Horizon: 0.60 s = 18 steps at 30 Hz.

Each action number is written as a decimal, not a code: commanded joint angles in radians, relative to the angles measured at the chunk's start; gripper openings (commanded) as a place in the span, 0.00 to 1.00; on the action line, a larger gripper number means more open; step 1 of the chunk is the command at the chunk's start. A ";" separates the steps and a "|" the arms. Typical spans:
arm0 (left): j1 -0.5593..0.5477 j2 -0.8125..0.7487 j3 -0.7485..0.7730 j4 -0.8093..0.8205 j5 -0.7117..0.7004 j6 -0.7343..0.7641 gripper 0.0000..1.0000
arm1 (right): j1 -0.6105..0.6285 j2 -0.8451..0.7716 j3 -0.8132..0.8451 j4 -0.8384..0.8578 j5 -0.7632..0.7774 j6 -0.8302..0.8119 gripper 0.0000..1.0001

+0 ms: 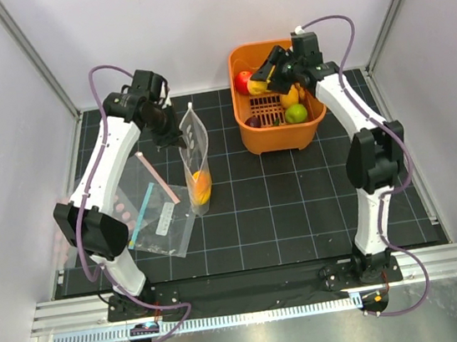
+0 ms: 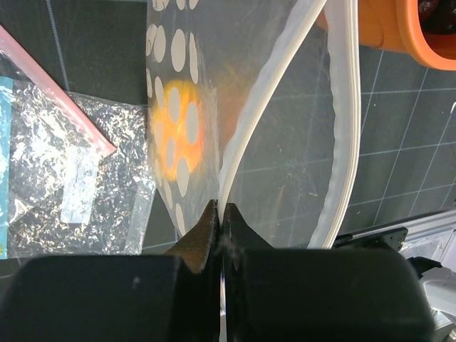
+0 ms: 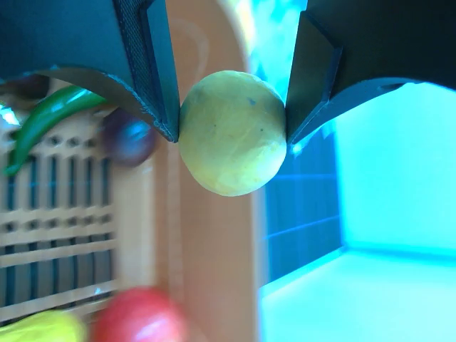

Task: Place the food in the zip-top bag and seal the zipper
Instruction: Pick up the fake fruit from the bin, then place the fake fruit in the zipper food storage bag.

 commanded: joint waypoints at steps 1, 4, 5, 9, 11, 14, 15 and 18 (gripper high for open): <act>-0.005 -0.013 0.028 0.007 -0.005 0.028 0.01 | 0.054 -0.167 -0.102 0.107 -0.086 0.002 0.40; -0.003 -0.002 0.054 0.001 0.004 0.052 0.01 | 0.119 -0.264 -0.150 0.107 -0.106 -0.035 0.40; -0.005 -0.003 0.054 0.004 0.009 0.063 0.01 | 0.142 -0.292 -0.161 0.108 -0.103 -0.042 0.40; -0.003 -0.022 0.028 0.018 0.016 0.086 0.01 | 0.243 -0.384 -0.228 0.133 -0.115 -0.044 0.40; -0.005 -0.037 0.001 0.043 0.025 0.089 0.01 | 0.294 -0.409 -0.271 0.179 -0.146 -0.010 0.40; -0.003 -0.066 -0.050 0.081 0.052 0.088 0.00 | 0.382 -0.445 -0.319 0.196 -0.115 -0.005 0.40; -0.003 -0.079 -0.059 0.086 0.065 0.089 0.01 | 0.399 -0.455 -0.319 0.191 -0.097 -0.007 0.40; -0.005 -0.109 -0.105 0.109 0.090 0.095 0.01 | 0.458 -0.447 -0.322 0.183 -0.095 -0.018 0.42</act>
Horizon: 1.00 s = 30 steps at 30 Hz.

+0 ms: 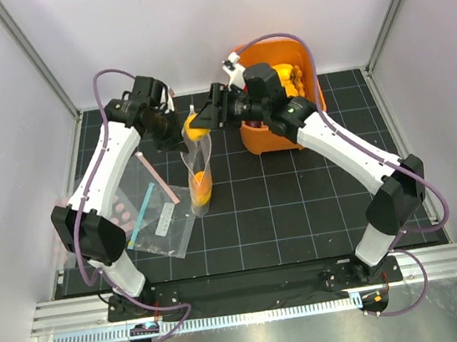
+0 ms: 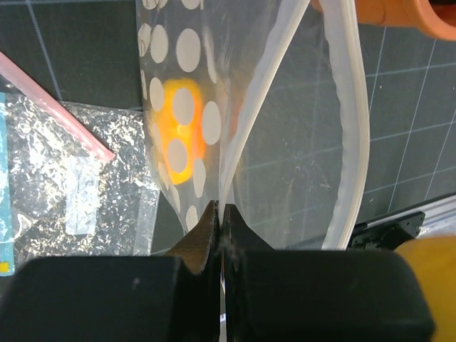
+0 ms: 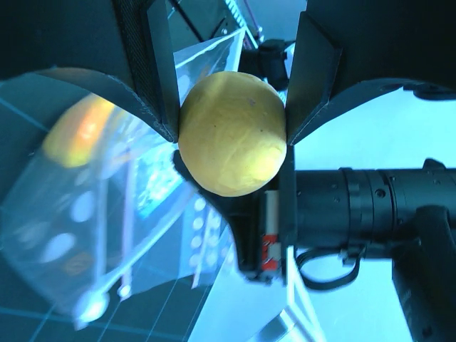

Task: Place the food in the zip-top bag and seal the zipper
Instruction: Place the fake fruit in the zipper food storage bag.

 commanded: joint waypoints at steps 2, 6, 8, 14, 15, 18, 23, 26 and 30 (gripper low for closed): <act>-0.003 -0.090 -0.062 0.070 0.063 0.023 0.00 | 0.058 -0.012 -0.002 0.033 0.015 -0.013 0.42; -0.003 -0.128 -0.095 0.092 0.078 0.012 0.00 | 0.084 0.005 -0.007 -0.015 0.078 -0.018 0.42; -0.005 -0.139 -0.096 0.095 0.087 0.005 0.00 | 0.084 -0.002 -0.047 -0.001 0.106 -0.005 0.41; -0.003 -0.153 -0.101 0.096 0.095 0.003 0.00 | 0.086 0.030 -0.031 -0.099 0.147 -0.034 0.43; -0.005 -0.153 -0.101 0.098 0.098 0.005 0.00 | 0.086 0.031 -0.024 -0.109 0.152 -0.043 0.45; -0.005 -0.156 -0.098 0.099 0.100 0.009 0.00 | 0.086 0.040 -0.004 -0.128 0.155 -0.067 0.53; -0.005 -0.162 -0.096 0.102 0.098 0.006 0.00 | 0.086 0.044 0.024 -0.151 0.175 -0.085 0.99; -0.003 -0.170 -0.099 0.101 0.095 0.003 0.00 | 0.086 0.034 0.045 -0.169 0.187 -0.096 1.00; -0.005 -0.180 -0.105 0.096 0.072 0.006 0.00 | 0.071 0.013 0.075 -0.203 0.241 -0.116 0.96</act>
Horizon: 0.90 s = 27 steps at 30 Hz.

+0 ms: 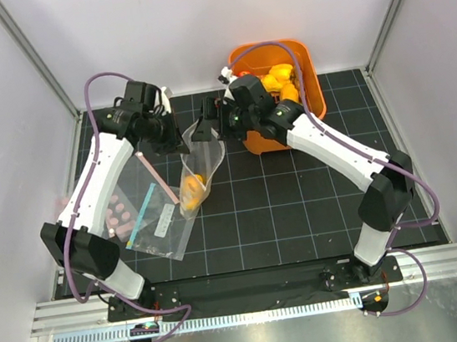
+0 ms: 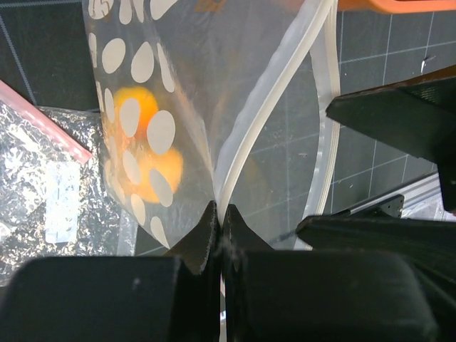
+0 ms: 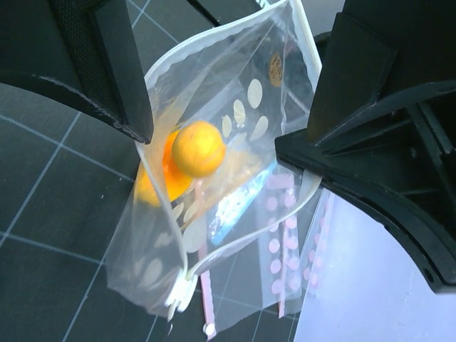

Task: Place the food in the zip-top bag and seal the zipper
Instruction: Place the fake fruit in the zipper food storage bag, then pick up the fake fruit from the bin.

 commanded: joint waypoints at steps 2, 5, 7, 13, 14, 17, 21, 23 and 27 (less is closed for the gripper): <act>-0.002 -0.056 0.002 0.022 -0.005 0.016 0.00 | -0.043 -0.055 0.053 -0.033 0.077 -0.019 0.91; -0.002 -0.055 -0.003 0.020 0.001 0.020 0.00 | -0.156 -0.031 0.079 -0.088 0.016 0.003 0.82; -0.001 -0.056 -0.015 0.031 0.008 0.016 0.00 | -0.234 -0.027 0.096 -0.122 0.025 -0.003 0.82; -0.001 -0.073 -0.041 0.051 0.016 0.011 0.00 | -0.368 0.029 0.180 -0.250 0.143 -0.072 0.86; -0.001 -0.071 -0.038 0.054 0.016 0.010 0.00 | -0.386 0.051 0.208 -0.307 0.166 -0.083 0.89; -0.002 -0.068 -0.014 0.038 0.013 0.014 0.00 | -0.403 0.147 0.350 -0.409 0.302 -0.138 0.95; -0.001 -0.094 -0.033 0.052 0.015 0.020 0.00 | -0.416 0.258 0.430 -0.440 0.422 -0.174 0.97; -0.002 -0.107 -0.075 0.084 0.028 0.002 0.00 | -0.419 0.301 0.440 -0.416 0.486 -0.174 0.97; -0.001 -0.124 -0.075 0.078 0.035 -0.010 0.00 | -0.436 0.380 0.489 -0.399 0.555 -0.174 0.97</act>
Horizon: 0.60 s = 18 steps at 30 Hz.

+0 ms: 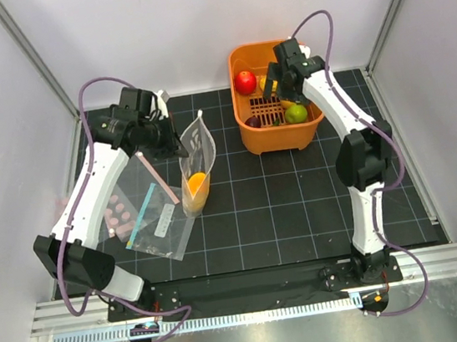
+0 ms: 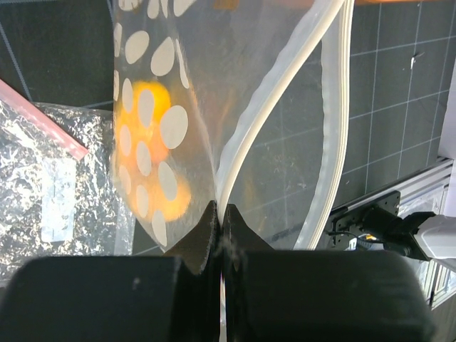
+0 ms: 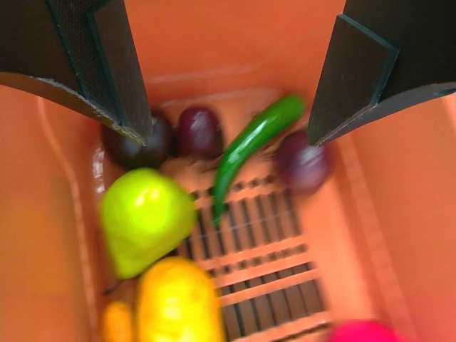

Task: Place the food in the zip-top bag and seal the zipper
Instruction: Pick up the fake fruit from the bin.

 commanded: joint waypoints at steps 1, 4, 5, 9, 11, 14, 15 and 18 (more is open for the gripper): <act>-0.001 -0.045 0.012 0.031 0.022 0.000 0.00 | -0.019 0.041 0.083 0.002 0.140 -0.032 0.97; -0.002 -0.059 -0.003 0.027 -0.001 0.015 0.00 | -0.022 0.095 0.109 0.034 0.189 -0.070 0.98; -0.001 -0.062 -0.014 0.036 0.014 0.008 0.00 | -0.022 0.119 0.121 0.043 0.206 -0.079 0.98; -0.004 -0.081 -0.061 0.068 0.035 -0.031 0.00 | -0.026 0.163 0.132 0.089 0.231 -0.111 0.99; -0.002 -0.090 -0.080 0.088 0.025 -0.037 0.00 | -0.028 0.179 0.134 0.133 0.244 -0.130 0.99; -0.002 -0.082 -0.062 0.073 -0.001 -0.035 0.00 | -0.032 0.227 0.164 0.164 0.271 -0.139 0.99; -0.002 -0.072 -0.052 0.065 -0.004 -0.037 0.00 | -0.034 0.239 0.173 0.170 0.266 -0.138 0.98; -0.002 -0.061 -0.043 0.062 0.000 -0.049 0.00 | -0.036 0.276 0.187 0.215 0.231 -0.131 0.98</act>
